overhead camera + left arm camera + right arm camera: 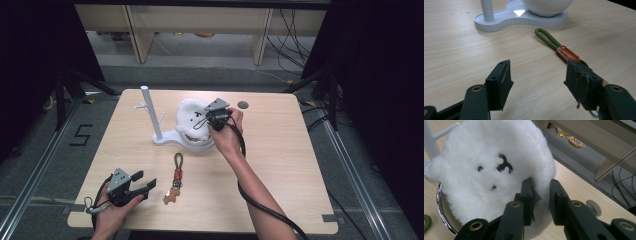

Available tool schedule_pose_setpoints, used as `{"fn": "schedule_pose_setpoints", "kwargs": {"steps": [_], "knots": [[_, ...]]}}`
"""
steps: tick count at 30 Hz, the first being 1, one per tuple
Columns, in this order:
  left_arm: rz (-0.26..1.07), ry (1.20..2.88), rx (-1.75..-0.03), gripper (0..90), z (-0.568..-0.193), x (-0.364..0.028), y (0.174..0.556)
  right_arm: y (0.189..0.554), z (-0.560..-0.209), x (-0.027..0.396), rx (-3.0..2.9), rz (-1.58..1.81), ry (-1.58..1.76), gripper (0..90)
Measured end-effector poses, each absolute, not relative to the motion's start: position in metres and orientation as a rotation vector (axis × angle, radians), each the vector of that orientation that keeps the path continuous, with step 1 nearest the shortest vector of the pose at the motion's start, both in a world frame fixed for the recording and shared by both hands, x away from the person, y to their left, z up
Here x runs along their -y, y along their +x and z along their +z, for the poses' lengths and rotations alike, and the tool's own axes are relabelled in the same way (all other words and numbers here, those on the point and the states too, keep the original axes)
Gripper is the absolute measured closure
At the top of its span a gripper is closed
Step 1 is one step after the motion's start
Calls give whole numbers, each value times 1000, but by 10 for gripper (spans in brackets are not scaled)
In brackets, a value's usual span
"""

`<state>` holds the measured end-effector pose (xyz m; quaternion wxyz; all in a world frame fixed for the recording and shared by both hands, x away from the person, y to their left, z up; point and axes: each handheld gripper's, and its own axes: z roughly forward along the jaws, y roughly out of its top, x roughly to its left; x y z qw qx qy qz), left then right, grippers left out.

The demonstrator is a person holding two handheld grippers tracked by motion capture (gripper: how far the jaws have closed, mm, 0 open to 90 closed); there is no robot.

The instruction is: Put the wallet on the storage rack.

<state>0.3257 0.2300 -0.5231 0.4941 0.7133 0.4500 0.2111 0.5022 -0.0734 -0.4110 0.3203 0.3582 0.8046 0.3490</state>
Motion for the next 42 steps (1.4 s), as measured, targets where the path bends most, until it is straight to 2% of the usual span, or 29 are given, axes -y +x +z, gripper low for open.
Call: {"fn": "schedule_pose_setpoints", "kwargs": {"steps": [7,11,18,32,37,42], "knots": [[514,1733,-1089,363,-523,-230,326,504,-414,73,-2136,870,917,655],[513,1731,-1091,363,-523,-230,326,505,-410,74,-2174,885,947,561],[512,1730,-1090,363,-523,-230,326,505,-408,77,-2195,932,988,478],[510,1727,-1088,363,-523,-230,326,505,-403,82,-2167,942,987,463],[509,1729,-1087,363,-524,-230,326,501,-400,84,-2167,966,1014,546],[509,1728,-1088,363,-524,-230,326,497,-396,88,-2167,989,1016,564]]}}
